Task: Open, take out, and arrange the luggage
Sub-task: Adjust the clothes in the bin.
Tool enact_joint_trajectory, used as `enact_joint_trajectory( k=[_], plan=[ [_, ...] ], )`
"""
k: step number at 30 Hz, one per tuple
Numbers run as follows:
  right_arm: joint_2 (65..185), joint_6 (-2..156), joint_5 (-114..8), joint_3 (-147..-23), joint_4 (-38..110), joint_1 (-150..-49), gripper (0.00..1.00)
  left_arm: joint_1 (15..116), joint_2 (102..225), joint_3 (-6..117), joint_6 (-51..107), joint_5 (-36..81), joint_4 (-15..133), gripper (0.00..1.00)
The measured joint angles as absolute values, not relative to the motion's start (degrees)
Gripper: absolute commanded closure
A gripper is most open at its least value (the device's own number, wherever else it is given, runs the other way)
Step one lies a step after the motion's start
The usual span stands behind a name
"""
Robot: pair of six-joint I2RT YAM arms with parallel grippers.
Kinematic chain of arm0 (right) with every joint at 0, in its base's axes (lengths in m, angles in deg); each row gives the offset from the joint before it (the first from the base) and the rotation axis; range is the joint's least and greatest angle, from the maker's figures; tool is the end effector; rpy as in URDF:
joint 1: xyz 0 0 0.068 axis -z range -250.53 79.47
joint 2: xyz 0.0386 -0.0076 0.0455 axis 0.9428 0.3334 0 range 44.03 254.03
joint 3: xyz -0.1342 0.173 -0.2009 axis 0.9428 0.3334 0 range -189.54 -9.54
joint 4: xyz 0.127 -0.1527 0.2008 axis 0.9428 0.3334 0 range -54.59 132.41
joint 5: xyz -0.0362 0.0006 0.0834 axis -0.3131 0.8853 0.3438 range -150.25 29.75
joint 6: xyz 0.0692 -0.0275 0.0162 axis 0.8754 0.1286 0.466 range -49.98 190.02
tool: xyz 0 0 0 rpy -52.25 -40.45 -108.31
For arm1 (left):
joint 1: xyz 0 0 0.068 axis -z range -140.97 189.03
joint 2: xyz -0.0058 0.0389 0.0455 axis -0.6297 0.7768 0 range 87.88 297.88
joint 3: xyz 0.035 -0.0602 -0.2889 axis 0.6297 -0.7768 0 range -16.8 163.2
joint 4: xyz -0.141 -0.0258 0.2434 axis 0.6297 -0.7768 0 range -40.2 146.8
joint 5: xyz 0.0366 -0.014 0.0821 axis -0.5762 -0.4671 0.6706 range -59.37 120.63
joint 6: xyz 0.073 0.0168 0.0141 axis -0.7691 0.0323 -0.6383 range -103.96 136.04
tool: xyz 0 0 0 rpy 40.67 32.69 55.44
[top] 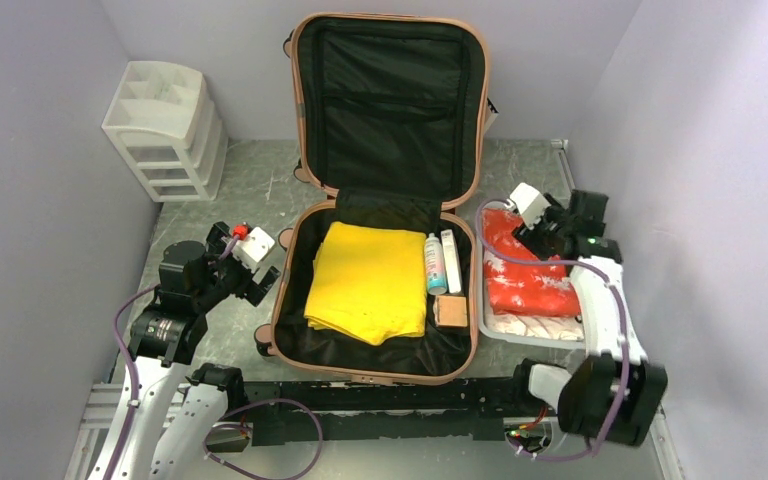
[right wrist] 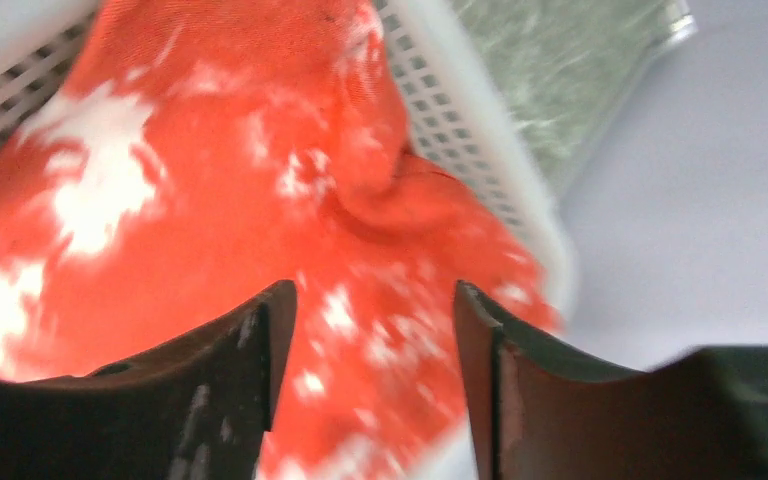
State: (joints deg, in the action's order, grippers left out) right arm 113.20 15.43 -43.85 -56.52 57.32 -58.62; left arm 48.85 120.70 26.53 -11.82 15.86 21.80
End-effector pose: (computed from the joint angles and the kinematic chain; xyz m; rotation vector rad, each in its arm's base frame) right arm 0.2827 -0.0411 0.2438 -0.9726 2.1015 -0.2578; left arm 0.1481 -0.0425 0.3214 0.7943 1.8176 -0.0536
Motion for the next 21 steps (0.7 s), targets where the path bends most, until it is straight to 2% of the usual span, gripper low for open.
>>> enact_joint_trajectory(
  k=[6,11,15,21],
  plan=[
    [98.14,-4.77,-44.31,-72.48,87.59,-58.56,0.22,48.74,120.7,26.53,-11.82,15.88,21.8,0.03],
    [89.98,-17.6,-47.96,-64.96,104.4,-58.56,0.17,48.7,120.7,26.53,-11.82,15.86,21.8,0.03],
    [87.36,-22.17,-48.09,-57.05,109.23,-58.56,0.15,48.7,120.66,26.53,-11.82,15.88,21.8,0.03],
    [82.51,-22.95,-45.66,-52.04,105.21,-58.56,0.16,48.7,120.59,26.53,-11.82,15.88,21.8,0.03]
  ],
)
